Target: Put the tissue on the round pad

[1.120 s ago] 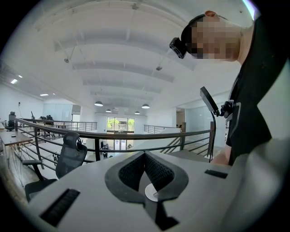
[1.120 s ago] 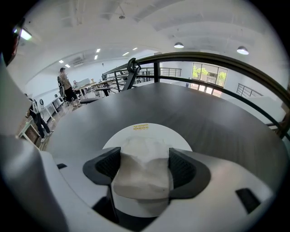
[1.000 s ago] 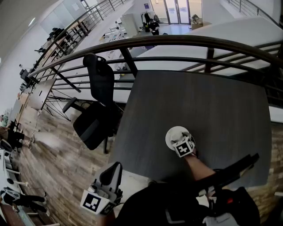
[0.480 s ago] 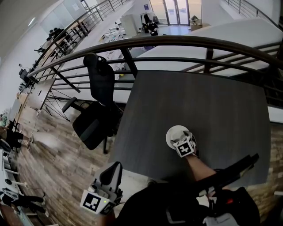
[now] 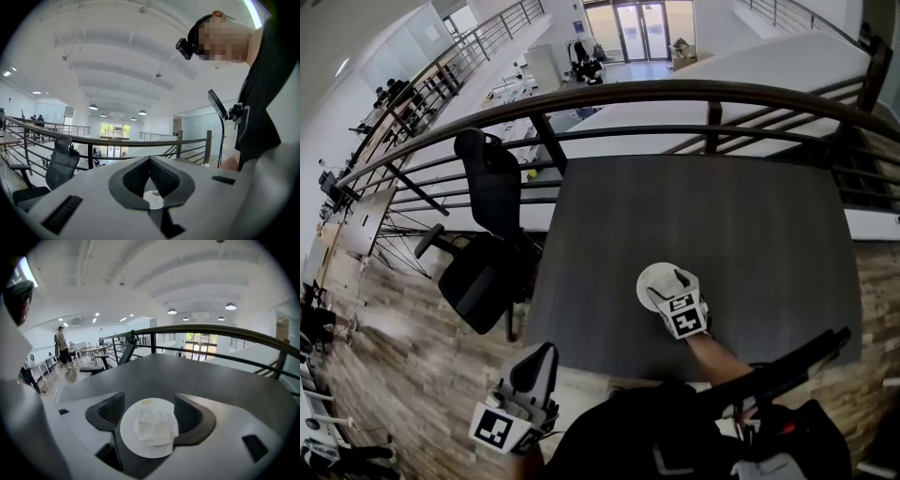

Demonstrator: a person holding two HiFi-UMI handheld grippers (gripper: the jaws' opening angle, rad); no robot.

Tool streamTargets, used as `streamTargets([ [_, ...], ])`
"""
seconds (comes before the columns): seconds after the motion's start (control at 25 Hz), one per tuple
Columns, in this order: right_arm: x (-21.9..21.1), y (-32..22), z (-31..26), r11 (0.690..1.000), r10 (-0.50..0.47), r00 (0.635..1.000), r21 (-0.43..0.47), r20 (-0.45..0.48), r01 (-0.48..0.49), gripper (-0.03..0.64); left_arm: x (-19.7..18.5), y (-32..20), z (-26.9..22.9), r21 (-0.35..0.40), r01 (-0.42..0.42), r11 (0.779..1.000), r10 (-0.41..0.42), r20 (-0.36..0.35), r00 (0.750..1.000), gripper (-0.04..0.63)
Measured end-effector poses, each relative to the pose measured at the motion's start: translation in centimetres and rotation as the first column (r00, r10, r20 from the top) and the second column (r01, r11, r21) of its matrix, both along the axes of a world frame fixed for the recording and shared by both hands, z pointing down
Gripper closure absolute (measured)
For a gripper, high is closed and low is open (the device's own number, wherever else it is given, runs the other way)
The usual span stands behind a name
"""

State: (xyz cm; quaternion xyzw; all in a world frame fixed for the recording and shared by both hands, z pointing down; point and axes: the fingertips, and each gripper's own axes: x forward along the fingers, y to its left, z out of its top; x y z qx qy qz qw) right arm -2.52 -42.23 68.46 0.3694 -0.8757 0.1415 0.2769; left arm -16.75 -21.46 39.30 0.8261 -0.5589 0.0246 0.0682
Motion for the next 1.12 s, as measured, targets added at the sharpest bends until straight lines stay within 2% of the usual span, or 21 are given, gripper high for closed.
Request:
streamTargets([
  [0.04, 0.0, 0.2, -1.1, 1.0, 0.005, 1.0, 0.031, 0.018, -0.005, 0.32, 0.0, 0.2, 0.0, 0.003, -0.015, 1.0, 0.015, -0.004, 1.0, 0.592],
  [0.08, -0.1, 0.5, -2.2, 0.998, 0.004, 0.999, 0.059, 0.031, -0.006, 0.347, 0.0, 0.3, 0.0, 0.005, -0.029, 1.0, 0.029, -0.008, 1.0, 0.592],
  [0.2, -0.5, 1.6, -4.7, 0.995, 0.009, 0.997, 0.099, 0.074, -0.016, 0.347, -0.5, 0.9, 0.3, 0.009, -0.062, 0.998, 0.062, -0.02, 0.998, 0.592],
  [0.6, -0.5, 4.8, -9.8, 0.976, 0.061, 0.982, 0.195, 0.178, -0.096, 0.575, -1.6, 3.1, 0.7, 0.042, -0.133, 0.99, 0.135, -0.053, 0.989, 0.592],
  [0.76, -0.3, 6.5, -10.8, 0.977, 0.074, 0.974, 0.18, 0.212, -0.113, 0.615, -1.7, 4.0, 1.1, 0.049, -0.163, 0.985, 0.166, -0.067, 0.984, 0.592],
  [1.12, -0.6, 9.9, -12.8, 0.969, 0.116, 0.964, 0.184, 0.241, -0.163, 0.615, -3.1, 5.2, 1.8, 0.071, -0.232, 0.97, 0.238, -0.1, 0.966, 0.592],
])
